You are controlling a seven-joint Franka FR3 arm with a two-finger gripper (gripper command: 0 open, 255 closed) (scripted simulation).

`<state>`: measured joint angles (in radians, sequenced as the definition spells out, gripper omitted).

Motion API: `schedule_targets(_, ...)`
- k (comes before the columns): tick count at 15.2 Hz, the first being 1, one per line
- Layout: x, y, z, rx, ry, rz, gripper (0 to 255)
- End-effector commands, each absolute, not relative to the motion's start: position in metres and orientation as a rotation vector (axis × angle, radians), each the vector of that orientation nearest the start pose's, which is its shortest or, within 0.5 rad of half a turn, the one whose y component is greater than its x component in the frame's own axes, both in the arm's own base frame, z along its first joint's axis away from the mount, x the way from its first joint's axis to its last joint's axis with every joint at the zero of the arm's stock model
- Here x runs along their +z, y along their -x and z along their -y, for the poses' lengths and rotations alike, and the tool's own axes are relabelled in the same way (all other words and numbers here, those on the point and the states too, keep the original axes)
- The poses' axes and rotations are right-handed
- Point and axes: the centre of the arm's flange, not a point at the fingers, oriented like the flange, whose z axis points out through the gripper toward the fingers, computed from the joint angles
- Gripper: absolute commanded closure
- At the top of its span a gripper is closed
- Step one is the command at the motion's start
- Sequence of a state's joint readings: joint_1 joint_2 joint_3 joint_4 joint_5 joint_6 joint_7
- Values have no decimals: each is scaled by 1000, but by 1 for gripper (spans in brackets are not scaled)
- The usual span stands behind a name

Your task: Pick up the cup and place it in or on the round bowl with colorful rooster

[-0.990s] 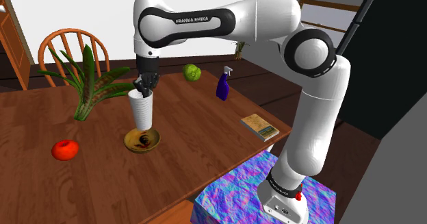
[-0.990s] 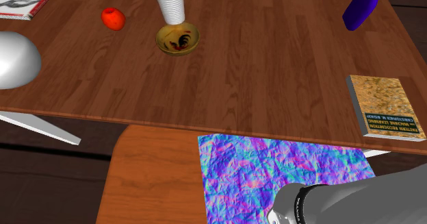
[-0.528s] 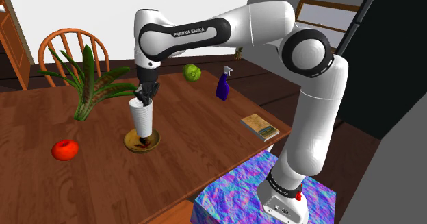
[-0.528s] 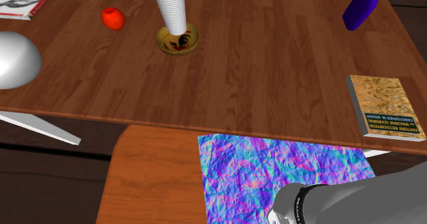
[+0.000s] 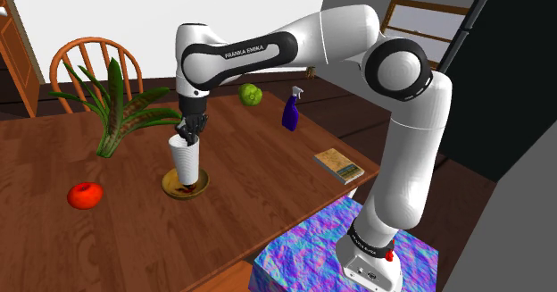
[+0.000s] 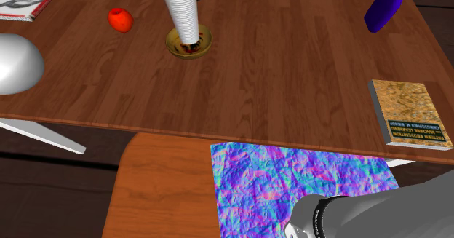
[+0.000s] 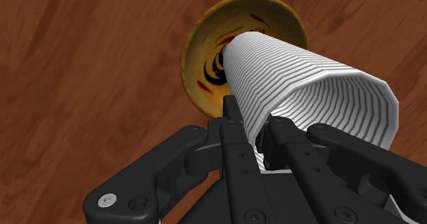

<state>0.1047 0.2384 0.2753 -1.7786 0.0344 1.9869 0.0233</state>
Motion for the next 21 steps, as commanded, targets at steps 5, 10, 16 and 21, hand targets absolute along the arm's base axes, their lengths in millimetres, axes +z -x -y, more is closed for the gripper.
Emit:
schedule_targets(5,425,-580,-222,61,3009,510,0)
schedule_targets(10,438,-580,-221,61,3009,510,0)
schedule_targets(16,475,-582,-218,61,3009,510,0)
schedule_targets(21,475,-582,-218,61,3009,510,0)
